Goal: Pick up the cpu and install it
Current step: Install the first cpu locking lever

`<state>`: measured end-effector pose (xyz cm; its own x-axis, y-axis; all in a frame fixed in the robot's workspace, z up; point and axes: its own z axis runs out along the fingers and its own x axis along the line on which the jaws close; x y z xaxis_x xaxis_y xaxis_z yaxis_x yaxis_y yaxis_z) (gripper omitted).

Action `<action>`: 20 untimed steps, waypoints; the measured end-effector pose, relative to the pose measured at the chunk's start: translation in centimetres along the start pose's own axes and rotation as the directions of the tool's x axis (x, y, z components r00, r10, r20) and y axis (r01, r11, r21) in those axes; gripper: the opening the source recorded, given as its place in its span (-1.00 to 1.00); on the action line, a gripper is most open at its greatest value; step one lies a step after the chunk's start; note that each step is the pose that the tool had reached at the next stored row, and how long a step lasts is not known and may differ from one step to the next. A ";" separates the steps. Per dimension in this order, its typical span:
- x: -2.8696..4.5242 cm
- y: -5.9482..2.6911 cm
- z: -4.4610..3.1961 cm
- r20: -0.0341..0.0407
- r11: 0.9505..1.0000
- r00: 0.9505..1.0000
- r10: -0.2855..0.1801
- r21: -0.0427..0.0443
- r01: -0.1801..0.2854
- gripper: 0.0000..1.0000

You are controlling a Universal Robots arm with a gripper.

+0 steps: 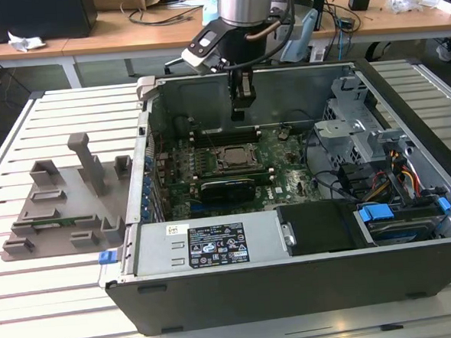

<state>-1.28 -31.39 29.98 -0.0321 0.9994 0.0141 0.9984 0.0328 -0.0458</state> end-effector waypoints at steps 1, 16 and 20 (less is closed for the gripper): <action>0.00 0.04 0.05 0.000 1.000 1.000 0.000 0.000 0.000 -0.79; 0.04 -1.19 0.25 0.006 0.959 0.959 -0.282 0.006 0.282 -0.79; 0.04 -1.19 0.25 0.010 0.932 0.932 -0.363 0.008 0.363 -0.79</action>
<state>-2.48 -31.38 29.78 -0.3926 0.9195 0.0201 0.9183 0.3931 -0.0457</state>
